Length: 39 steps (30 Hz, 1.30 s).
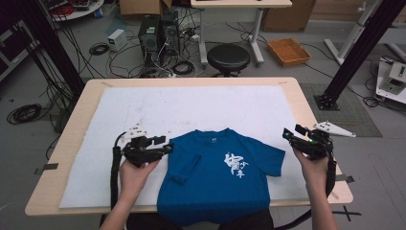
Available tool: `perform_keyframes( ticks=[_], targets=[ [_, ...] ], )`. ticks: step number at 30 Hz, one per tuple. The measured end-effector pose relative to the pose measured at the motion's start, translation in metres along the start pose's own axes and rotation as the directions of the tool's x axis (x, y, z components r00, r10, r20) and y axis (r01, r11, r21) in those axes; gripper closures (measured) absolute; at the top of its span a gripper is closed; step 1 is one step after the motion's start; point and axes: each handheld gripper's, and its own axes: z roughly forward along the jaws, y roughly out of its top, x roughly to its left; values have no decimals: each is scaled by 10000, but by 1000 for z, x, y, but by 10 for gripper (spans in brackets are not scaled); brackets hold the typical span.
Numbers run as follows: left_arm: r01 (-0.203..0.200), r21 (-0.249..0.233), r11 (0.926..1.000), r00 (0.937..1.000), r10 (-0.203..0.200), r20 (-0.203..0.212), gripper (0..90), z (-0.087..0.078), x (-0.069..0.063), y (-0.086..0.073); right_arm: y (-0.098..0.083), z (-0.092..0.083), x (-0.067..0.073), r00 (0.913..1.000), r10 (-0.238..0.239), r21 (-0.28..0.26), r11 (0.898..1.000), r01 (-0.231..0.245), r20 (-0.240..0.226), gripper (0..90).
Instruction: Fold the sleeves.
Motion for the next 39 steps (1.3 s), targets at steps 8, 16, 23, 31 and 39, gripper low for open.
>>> perform_keyframes(
  ticks=[8,16,23,31,39],
  targets=[
    [-57,-680,9977,9926,-26,-1215,465,-38,31,-3,-24,3,-16,9996,262,937,9953,-253,-90,549],
    [-7,-753,9972,9901,-99,-1399,465,-49,41,-8,-41,22,-24,9956,794,2617,9631,-635,-507,695],
    [-163,-690,9975,9918,73,-1278,465,-47,38,-7,-45,31,-21,9975,581,3176,9473,-423,-402,720],
    [-46,-723,9974,9926,-42,-1210,465,-47,39,-8,-42,29,-16,9979,319,3235,9461,-121,-560,889],
    [38,-688,9976,9939,-114,-1100,465,-46,39,-8,-24,21,2,9938,296,2859,9582,22,-1070,893]
  ],
)
